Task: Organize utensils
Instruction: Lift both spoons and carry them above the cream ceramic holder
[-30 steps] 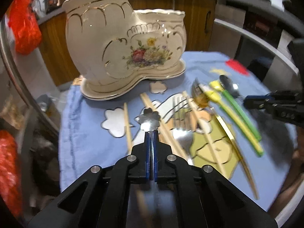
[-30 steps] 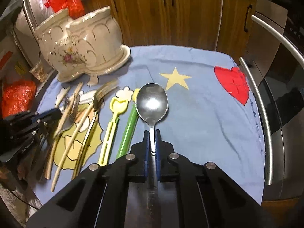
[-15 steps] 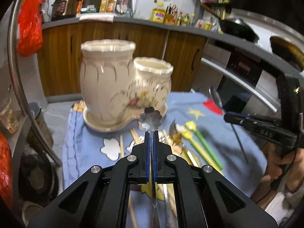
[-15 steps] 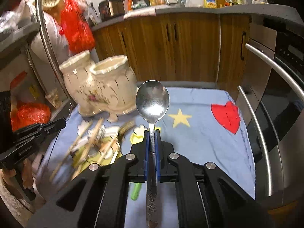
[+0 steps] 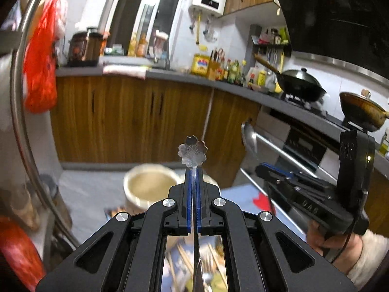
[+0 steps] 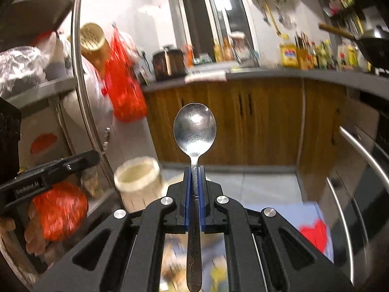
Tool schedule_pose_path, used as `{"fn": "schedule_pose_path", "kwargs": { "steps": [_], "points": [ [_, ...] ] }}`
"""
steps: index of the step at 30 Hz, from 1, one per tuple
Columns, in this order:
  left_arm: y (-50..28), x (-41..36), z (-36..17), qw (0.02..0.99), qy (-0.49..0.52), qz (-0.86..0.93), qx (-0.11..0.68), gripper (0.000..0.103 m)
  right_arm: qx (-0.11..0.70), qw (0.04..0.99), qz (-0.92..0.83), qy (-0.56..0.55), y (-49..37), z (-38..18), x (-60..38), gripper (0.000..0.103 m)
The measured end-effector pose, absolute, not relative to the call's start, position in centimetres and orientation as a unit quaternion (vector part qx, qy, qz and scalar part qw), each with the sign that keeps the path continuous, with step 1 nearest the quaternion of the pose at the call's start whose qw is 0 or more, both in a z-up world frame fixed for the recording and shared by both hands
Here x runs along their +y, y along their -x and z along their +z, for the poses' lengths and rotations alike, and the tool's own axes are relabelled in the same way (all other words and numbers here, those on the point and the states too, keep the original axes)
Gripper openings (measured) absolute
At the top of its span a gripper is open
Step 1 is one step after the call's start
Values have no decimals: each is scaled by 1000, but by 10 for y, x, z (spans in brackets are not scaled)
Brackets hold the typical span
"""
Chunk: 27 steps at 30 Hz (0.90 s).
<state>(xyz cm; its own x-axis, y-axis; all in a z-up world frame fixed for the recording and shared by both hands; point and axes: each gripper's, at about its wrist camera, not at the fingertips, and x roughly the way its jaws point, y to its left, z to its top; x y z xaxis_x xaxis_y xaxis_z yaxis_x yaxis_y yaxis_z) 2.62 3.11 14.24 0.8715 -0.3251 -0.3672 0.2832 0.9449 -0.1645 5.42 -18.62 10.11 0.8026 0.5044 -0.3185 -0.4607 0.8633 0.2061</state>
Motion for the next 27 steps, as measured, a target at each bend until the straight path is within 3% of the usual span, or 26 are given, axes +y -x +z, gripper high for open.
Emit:
{"fn": "schedule_pose_path", "kwargs": {
  "steps": [13, 27],
  "points": [
    [-88, 57, 163, 989, 104, -73, 72, 3, 94, 958, 242, -121, -130, 101, -167, 6],
    [-111, 50, 130, 992, 73, -40, 91, 3, 132, 956, 245, -92, -152, 59, -149, 6]
  ]
}}
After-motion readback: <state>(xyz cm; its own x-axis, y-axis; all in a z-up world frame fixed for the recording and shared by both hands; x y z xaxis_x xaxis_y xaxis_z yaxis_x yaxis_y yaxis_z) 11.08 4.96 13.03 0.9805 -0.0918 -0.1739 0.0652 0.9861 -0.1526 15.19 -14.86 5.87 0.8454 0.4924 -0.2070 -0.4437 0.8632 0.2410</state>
